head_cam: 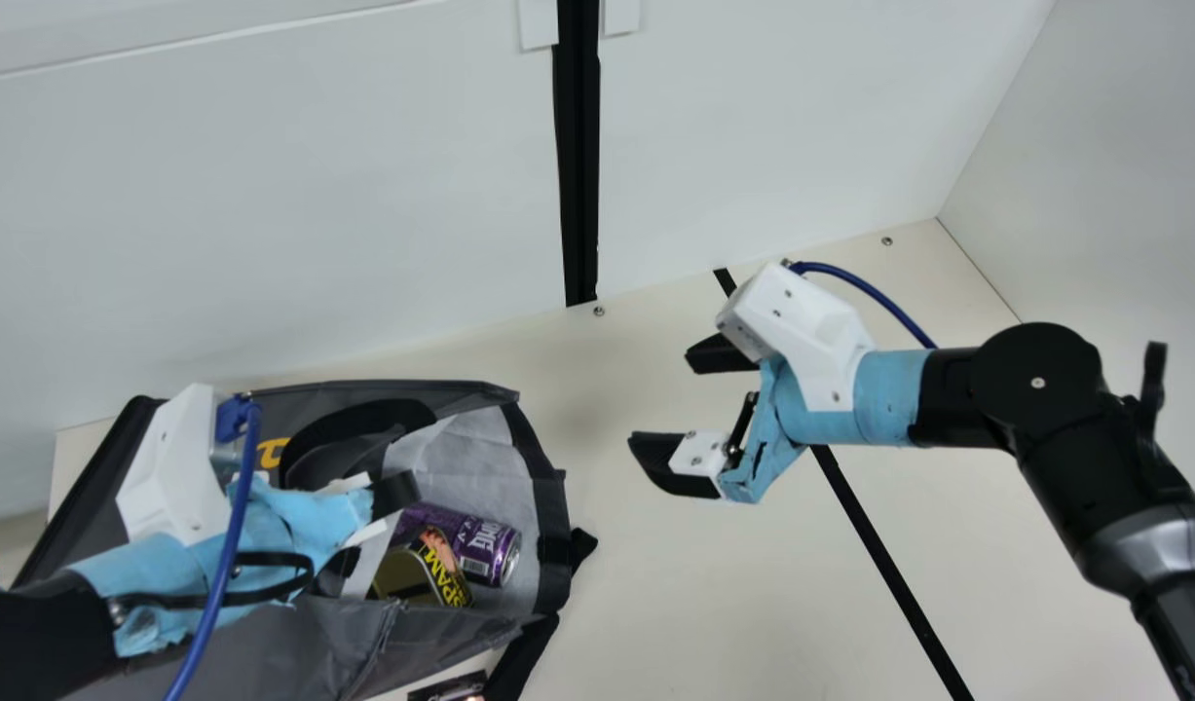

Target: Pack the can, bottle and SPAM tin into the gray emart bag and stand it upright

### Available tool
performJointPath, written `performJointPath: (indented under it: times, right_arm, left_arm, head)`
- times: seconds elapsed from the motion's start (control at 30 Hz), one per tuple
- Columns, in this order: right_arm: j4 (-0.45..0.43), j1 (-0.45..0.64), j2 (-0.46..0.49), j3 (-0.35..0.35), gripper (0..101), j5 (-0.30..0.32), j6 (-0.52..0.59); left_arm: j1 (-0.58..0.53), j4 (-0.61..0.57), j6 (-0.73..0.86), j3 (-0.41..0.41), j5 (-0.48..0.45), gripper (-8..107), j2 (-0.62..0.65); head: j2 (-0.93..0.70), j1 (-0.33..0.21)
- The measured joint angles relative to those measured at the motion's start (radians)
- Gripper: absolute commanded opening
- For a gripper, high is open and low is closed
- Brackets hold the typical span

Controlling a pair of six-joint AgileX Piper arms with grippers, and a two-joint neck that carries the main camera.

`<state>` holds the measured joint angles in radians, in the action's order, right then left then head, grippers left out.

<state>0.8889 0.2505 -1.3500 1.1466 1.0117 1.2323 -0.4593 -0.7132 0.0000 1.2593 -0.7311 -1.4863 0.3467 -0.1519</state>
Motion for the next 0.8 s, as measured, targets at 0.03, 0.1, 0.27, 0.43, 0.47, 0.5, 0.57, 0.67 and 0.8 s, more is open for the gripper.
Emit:
performJointPath:
  times: [0.03, 0.1, 0.27, 0.43, 0.47, 0.5, 0.57, 0.67, 0.8]
  right_arm:
    - [-0.010, 0.009, 0.007, -0.002, 95, -0.004, -0.006]
    - [-0.024, 0.026, 0.022, -0.007, 95, -0.015, -0.019]
    - [-0.049, 0.074, 0.049, -0.011, 95, -0.037, -0.054]
    - [-0.077, 0.129, 0.071, -0.010, 95, -0.049, -0.094]
    - [-0.078, 0.137, 0.075, -0.009, 95, -0.052, -0.100]
    - [-0.084, 0.149, 0.080, -0.009, 95, -0.054, -0.105]
    - [-0.094, 0.172, 0.089, -0.007, 95, -0.053, -0.125]
    - [-0.115, 0.203, 0.102, -0.001, 95, -0.061, -0.147]
    - [-0.146, 0.241, 0.122, 0.002, 95, -0.065, -0.175]
  left_arm:
    - [0.000, 0.000, 0.000, 0.000, 0.000, -8, 0.000]
    - [0.000, 0.000, 0.000, 0.000, 0.000, -8, 0.000]
    - [0.000, 0.000, 0.000, 0.000, 0.000, -8, 0.000]
    - [0.000, 0.000, 0.000, 0.000, 0.000, -8, 0.000]
    - [0.000, 0.000, 0.000, 0.000, 0.000, -8, 0.000]
    - [0.000, 0.000, 0.000, 0.000, 0.000, -8, 0.000]
    - [0.000, 0.000, 0.000, 0.000, 0.000, -8, 0.000]
    - [0.000, 0.000, 0.000, 0.000, 0.000, -8, 0.000]
    - [0.000, 0.000, 0.000, 0.000, 0.000, -8, 0.000]
  head:
    - [0.002, 0.002]
    - [0.000, 0.000]
    - [0.002, 0.000]
    - [0.002, 0.000]
    - [0.000, 0.000]
    - [0.002, 0.000]
    - [0.002, 0.000]
    - [0.000, 0.000]
    - [0.002, 0.000]
